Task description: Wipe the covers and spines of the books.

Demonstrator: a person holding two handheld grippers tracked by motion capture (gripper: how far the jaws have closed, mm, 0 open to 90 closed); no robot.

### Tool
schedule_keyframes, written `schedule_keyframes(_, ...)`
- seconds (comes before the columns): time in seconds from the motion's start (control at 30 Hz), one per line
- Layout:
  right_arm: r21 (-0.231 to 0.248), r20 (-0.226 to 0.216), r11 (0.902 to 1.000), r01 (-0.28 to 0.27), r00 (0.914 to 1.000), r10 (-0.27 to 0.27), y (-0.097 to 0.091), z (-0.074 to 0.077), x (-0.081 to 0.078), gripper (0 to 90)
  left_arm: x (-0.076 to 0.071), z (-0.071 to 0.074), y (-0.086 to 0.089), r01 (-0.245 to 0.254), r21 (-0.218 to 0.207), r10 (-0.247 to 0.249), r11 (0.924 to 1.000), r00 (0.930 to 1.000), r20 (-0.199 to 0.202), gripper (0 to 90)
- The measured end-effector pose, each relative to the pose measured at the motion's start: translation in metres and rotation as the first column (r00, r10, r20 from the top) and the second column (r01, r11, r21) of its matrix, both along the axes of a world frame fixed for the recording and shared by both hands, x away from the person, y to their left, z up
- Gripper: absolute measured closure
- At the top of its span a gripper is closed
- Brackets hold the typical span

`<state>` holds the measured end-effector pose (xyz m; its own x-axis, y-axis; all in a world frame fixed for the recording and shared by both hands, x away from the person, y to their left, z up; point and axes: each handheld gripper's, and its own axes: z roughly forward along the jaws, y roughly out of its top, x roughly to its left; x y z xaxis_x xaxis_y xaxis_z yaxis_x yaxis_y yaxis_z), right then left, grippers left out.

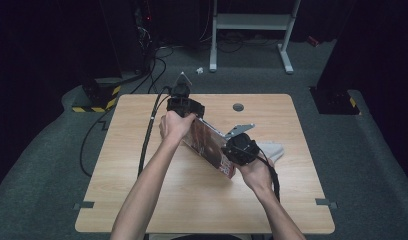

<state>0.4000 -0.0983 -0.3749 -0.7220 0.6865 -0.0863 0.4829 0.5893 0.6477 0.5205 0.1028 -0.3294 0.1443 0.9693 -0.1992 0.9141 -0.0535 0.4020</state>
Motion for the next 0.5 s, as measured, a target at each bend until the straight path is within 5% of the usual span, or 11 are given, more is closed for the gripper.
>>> schedule_keyframes(0.5, 0.004, -0.002, 0.9996, -0.028, 0.9996, 0.028, 0.0067, -0.0066, -0.0082, 83.6, 0.0017, -0.0097, -0.011, 0.001, 0.095, -0.002, 0.9954, 1.0, 0.002, 51.0)
